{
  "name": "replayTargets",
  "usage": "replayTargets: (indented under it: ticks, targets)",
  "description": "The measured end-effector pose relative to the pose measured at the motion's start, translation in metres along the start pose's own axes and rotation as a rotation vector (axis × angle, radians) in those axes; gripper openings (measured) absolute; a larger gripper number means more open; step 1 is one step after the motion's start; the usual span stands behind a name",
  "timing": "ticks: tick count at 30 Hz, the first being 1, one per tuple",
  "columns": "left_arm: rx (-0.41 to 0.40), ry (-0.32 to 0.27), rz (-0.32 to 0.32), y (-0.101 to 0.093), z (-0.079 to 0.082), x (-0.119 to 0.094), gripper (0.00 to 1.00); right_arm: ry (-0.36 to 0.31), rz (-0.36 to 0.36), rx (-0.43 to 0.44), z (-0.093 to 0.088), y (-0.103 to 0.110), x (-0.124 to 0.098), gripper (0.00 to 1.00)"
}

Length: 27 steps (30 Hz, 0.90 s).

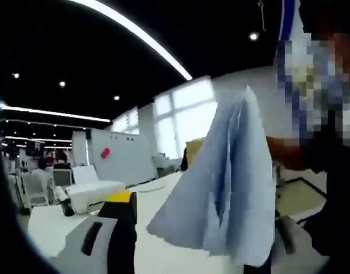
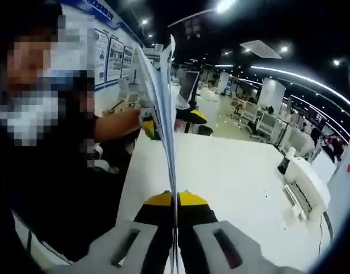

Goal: Organize the stack of printing papers by aligning and flattening the scattered papers on the table

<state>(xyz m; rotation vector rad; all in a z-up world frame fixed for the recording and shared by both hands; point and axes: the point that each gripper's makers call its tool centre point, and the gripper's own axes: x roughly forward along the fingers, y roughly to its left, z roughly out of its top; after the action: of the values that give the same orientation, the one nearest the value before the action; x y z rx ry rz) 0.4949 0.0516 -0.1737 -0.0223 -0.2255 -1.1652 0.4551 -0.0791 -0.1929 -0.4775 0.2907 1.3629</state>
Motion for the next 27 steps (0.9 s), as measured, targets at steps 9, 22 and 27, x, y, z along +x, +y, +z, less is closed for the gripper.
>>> replayTargets:
  ticks: [9, 22, 27]
  targets:
    - [-0.121, -0.122, -0.045, -0.003, -0.006, -0.002, 0.77, -0.257, 0.017, 0.066, 0.028, 0.006, 0.001, 0.00]
    - [-0.078, -0.062, 0.013, -0.009, -0.023, 0.006, 0.06, -0.467, -0.162, 0.242, -0.012, -0.016, 0.031, 0.00]
    - [0.005, -0.007, 0.139, -0.008, -0.031, 0.008, 0.06, -0.457, -0.345, 0.201, -0.024, -0.023, 0.040, 0.00]
